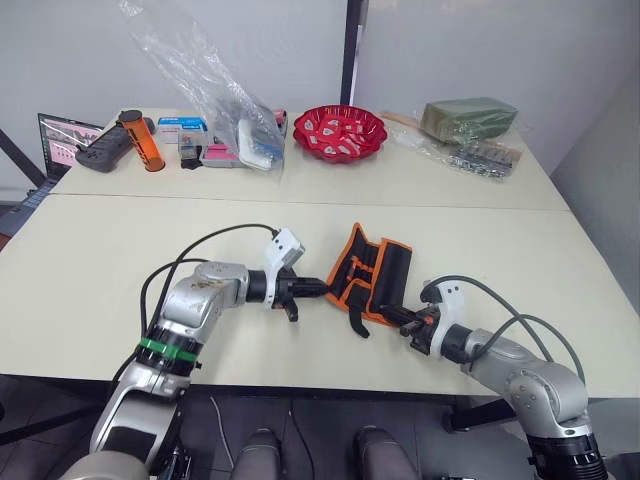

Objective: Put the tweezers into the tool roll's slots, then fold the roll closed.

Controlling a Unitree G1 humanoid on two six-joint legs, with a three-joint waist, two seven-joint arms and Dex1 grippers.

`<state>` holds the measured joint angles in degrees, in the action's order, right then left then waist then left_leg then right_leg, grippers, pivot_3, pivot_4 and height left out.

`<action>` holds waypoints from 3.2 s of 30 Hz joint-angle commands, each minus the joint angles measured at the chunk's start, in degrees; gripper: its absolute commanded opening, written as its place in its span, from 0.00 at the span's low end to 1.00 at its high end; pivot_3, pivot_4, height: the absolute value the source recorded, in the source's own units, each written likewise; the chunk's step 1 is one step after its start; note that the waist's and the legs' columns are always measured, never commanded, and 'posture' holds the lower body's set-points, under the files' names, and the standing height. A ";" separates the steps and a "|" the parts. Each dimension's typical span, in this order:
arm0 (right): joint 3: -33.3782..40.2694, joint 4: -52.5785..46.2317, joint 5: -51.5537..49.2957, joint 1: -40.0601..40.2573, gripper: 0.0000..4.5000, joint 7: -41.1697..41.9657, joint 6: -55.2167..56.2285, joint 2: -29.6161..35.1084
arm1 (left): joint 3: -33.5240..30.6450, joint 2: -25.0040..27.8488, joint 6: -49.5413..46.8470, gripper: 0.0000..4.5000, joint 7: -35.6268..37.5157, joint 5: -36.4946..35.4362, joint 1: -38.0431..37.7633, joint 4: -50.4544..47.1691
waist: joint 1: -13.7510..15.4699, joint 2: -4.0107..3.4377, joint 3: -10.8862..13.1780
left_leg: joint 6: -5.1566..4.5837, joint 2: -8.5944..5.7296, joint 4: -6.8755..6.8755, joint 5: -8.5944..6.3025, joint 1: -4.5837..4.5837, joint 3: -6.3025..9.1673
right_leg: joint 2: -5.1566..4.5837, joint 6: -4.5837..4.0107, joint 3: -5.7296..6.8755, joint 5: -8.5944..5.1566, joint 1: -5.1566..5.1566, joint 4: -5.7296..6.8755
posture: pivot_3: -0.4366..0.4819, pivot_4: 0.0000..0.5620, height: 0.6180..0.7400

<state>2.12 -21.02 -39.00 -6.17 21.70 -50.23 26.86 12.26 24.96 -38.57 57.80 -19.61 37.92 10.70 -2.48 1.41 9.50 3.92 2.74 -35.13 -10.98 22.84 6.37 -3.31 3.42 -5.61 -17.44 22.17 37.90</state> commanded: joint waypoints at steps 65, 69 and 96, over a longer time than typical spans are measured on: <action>0.80 11.71 16.33 -13.10 0.00 0.29 11.75 4.63 | 13.69 -18.92 12.97 0.01 6.09 16.96 9.30 24.05 | 0.41 -0.01 -0.06 | -0.01 -0.07 0.00 0.00 -0.06 0.00 | -0.04 -0.03 0.00 0.07 -0.23 -0.20 | 0.48 0.27 0.96; -0.45 15.46 18.33 -12.48 0.00 1.86 14.39 3.25 | 13.17 -18.01 11.97 0.01 7.01 15.96 8.37 21.44 | 0.15 -0.03 -0.07 | -0.01 -0.07 0.00 0.00 -0.07 0.00 | -0.05 -0.03 0.00 0.07 -0.23 -0.18 | 0.48 0.27 0.96; -1.30 18.36 22.87 -11.61 0.00 3.47 14.81 -0.28 | -3.54 -17.55 22.26 0.58 12.41 5.80 19.38 30.77 | -1.07 -0.04 -0.07 | -0.02 -0.06 -0.04 0.02 -0.11 0.00 | -0.02 -0.01 -0.02 0.06 -0.15 0.06 | 0.48 0.27 0.96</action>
<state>1.09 -2.83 -16.81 -18.59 24.98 -34.20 26.65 8.33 7.60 -19.49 71.09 -15.36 56.40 40.37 -3.55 1.37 9.43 3.90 2.68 -35.15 -10.96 22.73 6.37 -3.34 3.40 -5.63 -17.38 22.02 37.96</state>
